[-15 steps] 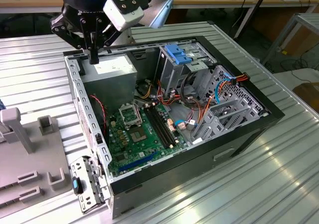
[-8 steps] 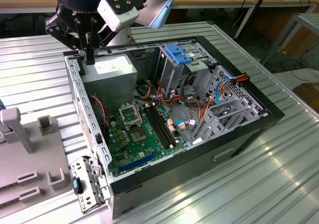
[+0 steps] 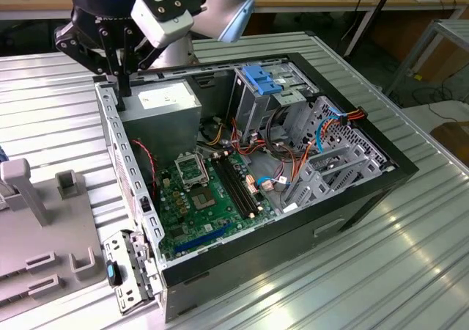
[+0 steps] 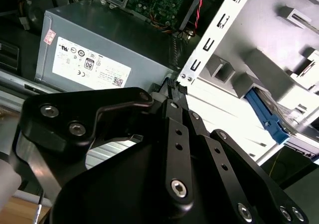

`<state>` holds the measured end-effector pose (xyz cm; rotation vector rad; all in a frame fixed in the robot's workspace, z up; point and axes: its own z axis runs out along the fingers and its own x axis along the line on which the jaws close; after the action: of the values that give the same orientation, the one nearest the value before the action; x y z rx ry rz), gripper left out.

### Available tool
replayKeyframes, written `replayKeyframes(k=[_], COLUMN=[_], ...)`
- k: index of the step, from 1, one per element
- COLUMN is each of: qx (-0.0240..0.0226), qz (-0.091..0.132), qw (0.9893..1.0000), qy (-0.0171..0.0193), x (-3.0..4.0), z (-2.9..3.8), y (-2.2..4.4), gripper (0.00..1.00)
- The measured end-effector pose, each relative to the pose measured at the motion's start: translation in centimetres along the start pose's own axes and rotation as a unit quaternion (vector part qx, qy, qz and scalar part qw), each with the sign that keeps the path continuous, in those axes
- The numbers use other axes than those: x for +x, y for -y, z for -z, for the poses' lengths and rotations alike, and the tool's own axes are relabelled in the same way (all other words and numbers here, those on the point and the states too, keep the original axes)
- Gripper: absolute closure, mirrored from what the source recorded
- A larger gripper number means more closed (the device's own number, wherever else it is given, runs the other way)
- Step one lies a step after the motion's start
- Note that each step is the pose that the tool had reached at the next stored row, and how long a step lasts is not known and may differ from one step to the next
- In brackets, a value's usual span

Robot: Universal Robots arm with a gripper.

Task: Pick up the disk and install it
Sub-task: 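Reach for the disk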

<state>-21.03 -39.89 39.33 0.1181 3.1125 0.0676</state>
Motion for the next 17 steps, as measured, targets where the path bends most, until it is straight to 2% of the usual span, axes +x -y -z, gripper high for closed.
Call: replayKeyframes(k=[17], qx=[0.0000], qz=[0.000], qw=[1.0000], qy=[0.0000], x=[2.84], z=[0.08], y=[0.21], gripper=[0.89])
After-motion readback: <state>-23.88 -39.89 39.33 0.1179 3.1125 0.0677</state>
